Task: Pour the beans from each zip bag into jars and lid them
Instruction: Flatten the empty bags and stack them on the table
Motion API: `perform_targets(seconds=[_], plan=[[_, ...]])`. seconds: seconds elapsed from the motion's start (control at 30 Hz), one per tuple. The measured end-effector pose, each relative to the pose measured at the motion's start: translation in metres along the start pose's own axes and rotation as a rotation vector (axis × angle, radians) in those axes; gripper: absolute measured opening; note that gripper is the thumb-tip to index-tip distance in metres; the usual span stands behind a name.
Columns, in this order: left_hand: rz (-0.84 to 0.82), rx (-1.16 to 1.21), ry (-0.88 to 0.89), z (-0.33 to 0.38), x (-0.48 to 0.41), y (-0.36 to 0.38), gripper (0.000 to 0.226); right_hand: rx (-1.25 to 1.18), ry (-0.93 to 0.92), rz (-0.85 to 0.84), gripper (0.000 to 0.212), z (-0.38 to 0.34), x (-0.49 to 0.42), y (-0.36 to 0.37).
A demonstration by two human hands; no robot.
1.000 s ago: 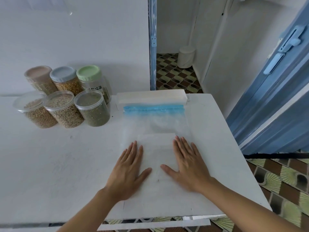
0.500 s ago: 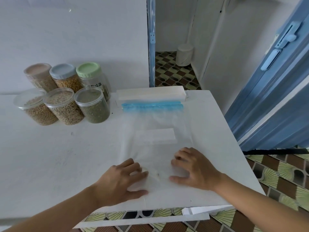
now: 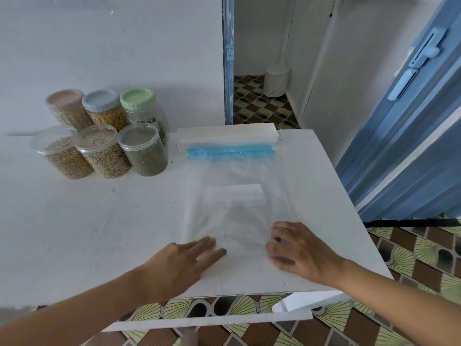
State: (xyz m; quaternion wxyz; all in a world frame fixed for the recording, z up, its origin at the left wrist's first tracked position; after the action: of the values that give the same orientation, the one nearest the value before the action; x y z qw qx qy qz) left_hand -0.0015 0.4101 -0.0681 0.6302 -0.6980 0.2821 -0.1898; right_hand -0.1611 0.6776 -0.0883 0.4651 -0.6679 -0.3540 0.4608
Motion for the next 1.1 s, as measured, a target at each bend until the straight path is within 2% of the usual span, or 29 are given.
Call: perform_targets(seconds=[0.07,0.17,0.3,0.43,0.53,0.6,0.73,0.83,0.93,1.0,1.1], plan=[[0.009,0.053,0.004,-0.003,0.002,0.001,0.08,0.018,-0.012,0.03,0.008,0.0,0.003,0.001],[0.053,0.198,0.003,-0.008,0.003,-0.003,0.047,0.032,-0.009,0.049,0.009,-0.001,0.001,-0.001],[0.077,0.27,-0.04,-0.009,0.009,0.003,0.048,-0.012,0.001,-0.01,0.008,-0.001,0.002,-0.006],[0.103,0.464,-0.072,-0.025,0.015,-0.001,0.041,-0.057,0.083,-0.089,0.037,0.003,0.005,-0.012],[0.138,0.566,-0.156,-0.039,0.015,-0.003,0.038,-0.133,0.14,-0.158,0.041,0.011,0.007,-0.015],[0.165,0.561,-0.182,-0.042,0.012,-0.003,0.032,-0.212,0.21,-0.145,0.037,0.018,0.005,-0.017],[0.215,0.565,-0.191,-0.036,0.015,-0.002,0.025,-0.374,0.343,-0.089,0.065,0.025,-0.002,-0.016],[0.215,0.526,-0.233,-0.03,0.017,0.004,0.032,-0.375,0.325,-0.075,0.054,0.022,0.004,-0.012],[0.236,0.515,-0.2,-0.027,0.015,0.008,0.019,-0.375,0.288,-0.08,0.037,0.018,0.009,-0.013],[0.257,0.522,-0.201,-0.028,0.015,0.008,0.02,-0.317,0.228,-0.119,0.028,0.015,0.009,-0.014],[0.295,0.559,-0.229,-0.03,0.013,0.004,0.026,-0.215,0.151,-0.124,0.033,0.017,0.012,-0.008]])
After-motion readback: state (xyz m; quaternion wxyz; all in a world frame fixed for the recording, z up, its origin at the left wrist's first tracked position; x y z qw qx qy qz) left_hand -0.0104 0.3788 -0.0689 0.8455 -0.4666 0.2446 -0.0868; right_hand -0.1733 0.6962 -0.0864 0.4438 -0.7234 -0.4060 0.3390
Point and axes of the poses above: each hand's wrist, its own x-axis away from the middle knuckle, its own y-axis out of the palm, z = x × y, the point moved 3 cm from there along -x, towards the middle knuckle, and after that the axes turned 9 degrees about y, right-handed, at the moved point
